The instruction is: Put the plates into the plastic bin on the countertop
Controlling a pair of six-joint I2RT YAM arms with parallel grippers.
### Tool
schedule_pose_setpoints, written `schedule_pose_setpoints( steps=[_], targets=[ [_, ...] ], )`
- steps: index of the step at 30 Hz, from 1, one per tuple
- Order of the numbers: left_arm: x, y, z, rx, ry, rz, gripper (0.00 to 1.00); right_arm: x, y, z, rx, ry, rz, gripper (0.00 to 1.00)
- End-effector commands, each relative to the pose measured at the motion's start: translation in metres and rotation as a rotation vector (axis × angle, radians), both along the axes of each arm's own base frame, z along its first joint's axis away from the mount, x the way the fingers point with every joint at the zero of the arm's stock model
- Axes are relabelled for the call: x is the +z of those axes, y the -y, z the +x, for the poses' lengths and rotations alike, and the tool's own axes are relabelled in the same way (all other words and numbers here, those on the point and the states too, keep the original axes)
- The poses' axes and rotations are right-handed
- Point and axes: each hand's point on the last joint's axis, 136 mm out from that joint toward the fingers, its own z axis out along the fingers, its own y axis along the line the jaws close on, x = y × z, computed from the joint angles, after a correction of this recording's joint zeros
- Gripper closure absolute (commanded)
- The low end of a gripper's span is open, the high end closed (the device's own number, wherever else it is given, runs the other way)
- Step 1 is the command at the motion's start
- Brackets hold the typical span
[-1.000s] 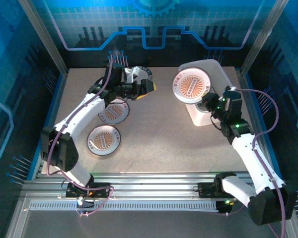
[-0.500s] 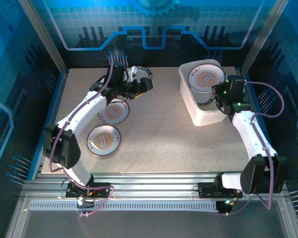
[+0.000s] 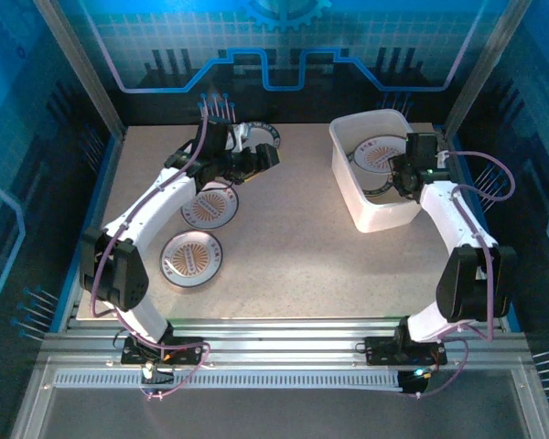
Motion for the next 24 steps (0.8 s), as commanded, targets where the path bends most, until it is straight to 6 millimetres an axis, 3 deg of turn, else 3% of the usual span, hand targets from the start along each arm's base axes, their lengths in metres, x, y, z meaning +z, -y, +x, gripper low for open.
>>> schedule_pose_setpoints(
  steps=[1,24],
  targets=[
    [0.003,-0.012,-0.003,0.007,0.007,0.005,0.17,0.009,0.002,0.012,-0.057,0.013,-0.026,1.00],
    [-0.010,-0.063,-0.017,0.047,-0.018,-0.032,0.16,-0.045,-0.001,0.034,-0.199,-0.175,-0.052,1.00]
  ],
)
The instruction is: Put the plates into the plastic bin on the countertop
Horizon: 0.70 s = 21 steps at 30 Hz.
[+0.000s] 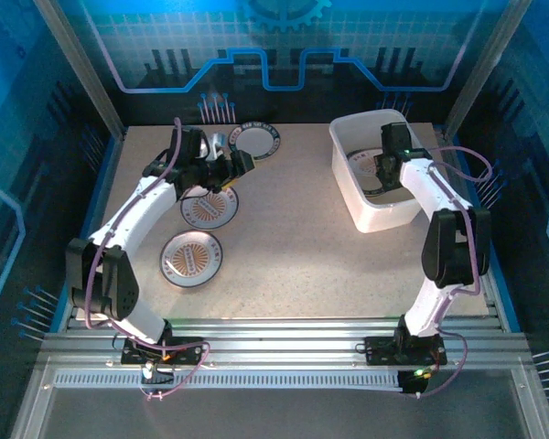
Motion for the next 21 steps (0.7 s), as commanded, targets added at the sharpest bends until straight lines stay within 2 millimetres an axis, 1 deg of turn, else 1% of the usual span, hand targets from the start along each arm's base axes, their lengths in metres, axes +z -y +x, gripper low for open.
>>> schedule_pose_setpoints(
  steps=[1,6,10,13,17,18,20,21],
  targets=[
    [0.013,-0.004,-0.006,-0.023,0.038,-0.019,0.16,0.003,0.013,0.006,-0.088,0.008,-0.049,1.00],
    [0.009,-0.007,-0.007,-0.017,0.030,-0.022,0.16,-0.010,0.010,0.004,-0.110,-0.019,-0.051,1.00],
    [0.006,-0.007,-0.007,-0.015,0.022,-0.022,0.16,-0.019,0.008,0.007,-0.104,-0.028,-0.047,0.98],
    [0.005,-0.008,-0.008,-0.013,0.015,-0.021,0.16,-0.024,0.009,0.008,-0.106,-0.026,-0.054,0.93],
    [0.004,-0.009,-0.009,-0.011,0.005,-0.019,0.16,-0.032,0.008,0.005,-0.100,-0.041,-0.056,0.77],
    [0.003,-0.009,-0.009,-0.013,0.003,-0.020,0.16,-0.032,0.009,0.005,-0.102,-0.037,-0.060,0.74],
    [0.004,-0.009,-0.009,-0.009,-0.002,-0.025,0.16,-0.031,0.009,0.006,-0.101,-0.010,-0.074,0.64],
    [0.003,-0.008,-0.009,-0.009,-0.005,-0.029,0.16,-0.031,0.010,0.006,-0.100,-0.005,-0.075,0.61]
  ],
)
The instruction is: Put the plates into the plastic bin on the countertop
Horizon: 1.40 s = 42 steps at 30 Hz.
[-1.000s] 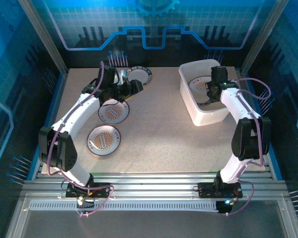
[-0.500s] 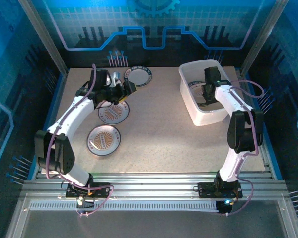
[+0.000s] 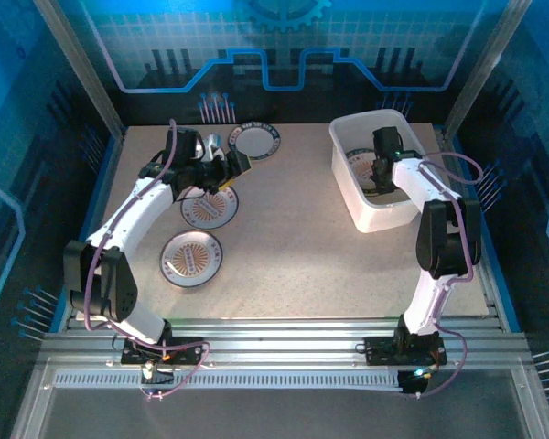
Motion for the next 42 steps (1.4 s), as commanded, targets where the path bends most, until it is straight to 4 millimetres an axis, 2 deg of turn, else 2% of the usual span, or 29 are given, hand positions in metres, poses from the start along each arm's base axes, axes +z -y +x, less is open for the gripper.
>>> schedule_pose_setpoints(
  steps=[1,5,8,10,15,21,27,32,37,42],
  targets=[
    [0.003,-0.002,-0.008,-0.013,-0.005,-0.020,0.16,-0.001,0.007,0.002,-0.029,0.026,-0.045,0.57],
    [0.001,-0.002,-0.010,-0.007,-0.014,-0.026,0.16,0.000,0.006,0.006,0.004,0.022,-0.050,0.37],
    [0.000,-0.003,-0.012,-0.003,-0.022,-0.024,0.16,0.006,0.006,0.009,0.031,0.033,-0.076,0.11],
    [-0.001,-0.003,-0.014,0.000,-0.023,-0.025,0.16,0.008,0.005,0.010,0.050,0.041,-0.086,0.00],
    [-0.003,-0.006,-0.019,0.011,-0.028,-0.019,0.16,0.017,0.002,0.010,0.078,0.066,-0.081,0.00],
    [-0.011,-0.021,-0.025,0.061,-0.050,0.024,0.16,0.052,-0.008,0.005,0.178,0.130,-0.125,0.00],
    [-0.023,-0.048,-0.029,0.138,-0.098,0.032,0.16,0.089,-0.009,-0.019,0.235,0.200,-0.225,0.00],
    [-0.032,-0.075,-0.040,0.204,-0.139,0.045,0.16,0.119,-0.019,-0.034,0.390,0.259,-0.271,0.00],
    [-0.037,-0.102,-0.055,0.266,-0.160,0.031,0.16,0.141,-0.027,-0.064,0.507,0.274,-0.370,0.00],
    [-0.048,-0.131,-0.075,0.352,-0.198,0.030,0.16,0.156,-0.043,-0.090,0.671,0.299,-0.406,0.04]
  ],
)
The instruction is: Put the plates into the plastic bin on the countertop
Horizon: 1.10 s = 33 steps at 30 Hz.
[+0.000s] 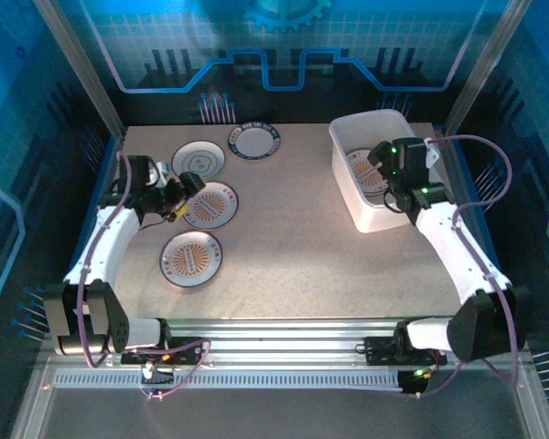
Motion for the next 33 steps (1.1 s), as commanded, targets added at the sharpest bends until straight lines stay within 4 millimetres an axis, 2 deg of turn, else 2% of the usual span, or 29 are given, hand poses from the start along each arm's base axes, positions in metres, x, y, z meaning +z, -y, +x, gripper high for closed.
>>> schedule_pose_setpoints(
  steps=[1,8,14,19,25,33],
  targets=[
    [-0.009,-0.016,-0.024,0.048,-0.047,-0.007,0.16,0.007,-0.020,-0.020,0.164,-0.006,-0.078,0.05],
    [-0.036,-0.044,-0.054,0.175,-0.109,-0.002,0.16,0.007,-0.074,-0.049,0.436,-0.006,-0.040,0.08],
    [-0.062,-0.056,-0.073,0.267,-0.180,0.010,0.16,0.006,-0.121,-0.059,0.624,0.009,-0.004,0.09],
    [-0.079,-0.065,-0.092,0.324,-0.226,0.050,0.16,-0.003,-0.151,-0.065,0.738,-0.009,0.019,0.09],
    [-0.103,-0.082,-0.118,0.402,-0.299,0.117,0.12,-0.015,-0.170,-0.069,0.800,-0.032,0.025,0.09],
    [-0.129,-0.081,-0.128,0.418,-0.339,0.109,0.13,-0.020,-0.171,-0.065,0.812,-0.040,0.011,0.08]
  ],
)
